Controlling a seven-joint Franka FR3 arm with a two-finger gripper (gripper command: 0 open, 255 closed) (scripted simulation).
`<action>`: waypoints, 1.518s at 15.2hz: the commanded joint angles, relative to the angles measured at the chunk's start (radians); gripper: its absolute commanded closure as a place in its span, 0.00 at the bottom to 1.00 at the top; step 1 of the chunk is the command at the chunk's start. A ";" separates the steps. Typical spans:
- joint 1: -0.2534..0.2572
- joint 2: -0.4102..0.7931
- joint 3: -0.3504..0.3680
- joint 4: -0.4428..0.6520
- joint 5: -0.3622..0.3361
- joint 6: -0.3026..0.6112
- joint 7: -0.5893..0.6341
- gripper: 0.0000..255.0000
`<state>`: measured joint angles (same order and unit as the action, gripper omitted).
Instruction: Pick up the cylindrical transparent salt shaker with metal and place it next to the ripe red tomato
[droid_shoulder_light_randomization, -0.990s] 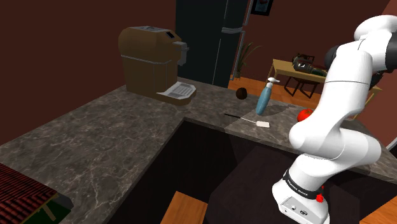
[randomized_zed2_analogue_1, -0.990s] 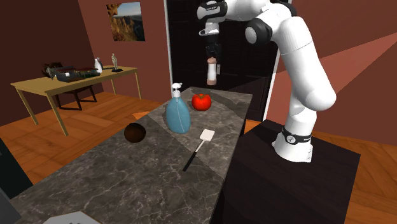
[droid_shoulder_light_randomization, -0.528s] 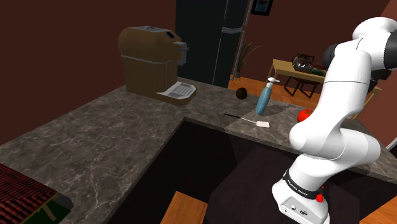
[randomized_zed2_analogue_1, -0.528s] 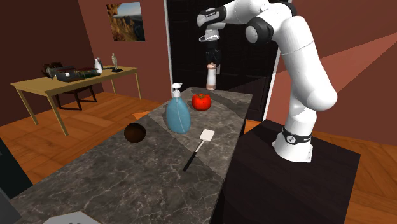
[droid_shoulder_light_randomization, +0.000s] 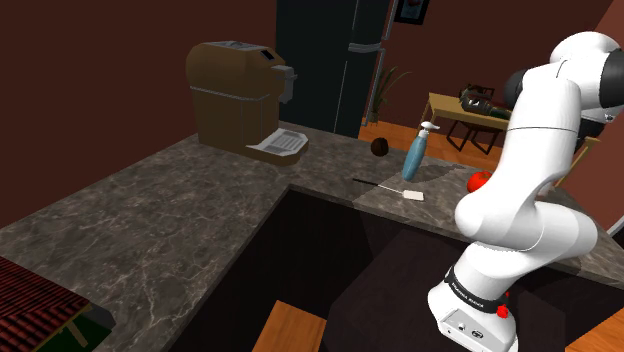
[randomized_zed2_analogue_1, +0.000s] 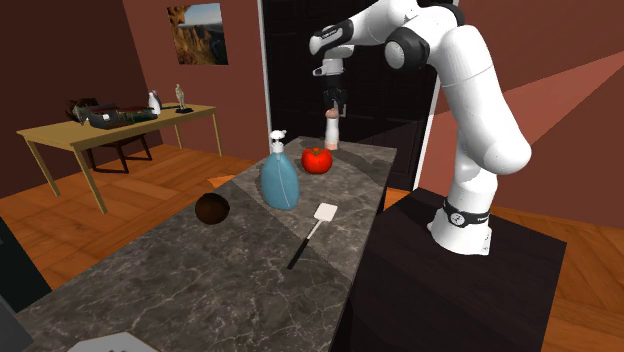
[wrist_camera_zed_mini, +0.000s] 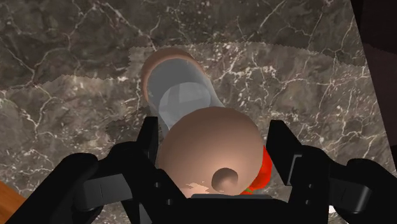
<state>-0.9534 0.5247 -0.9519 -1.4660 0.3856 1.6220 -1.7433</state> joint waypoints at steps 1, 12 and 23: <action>0.007 0.001 0.001 -0.027 0.002 0.026 -0.002 1.00; 0.014 0.026 0.016 -0.106 0.026 0.118 -0.018 1.00; 0.014 0.026 0.016 -0.106 0.026 0.118 -0.018 0.00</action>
<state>-0.9397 0.5505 -0.9358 -1.5719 0.4112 1.7402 -1.7611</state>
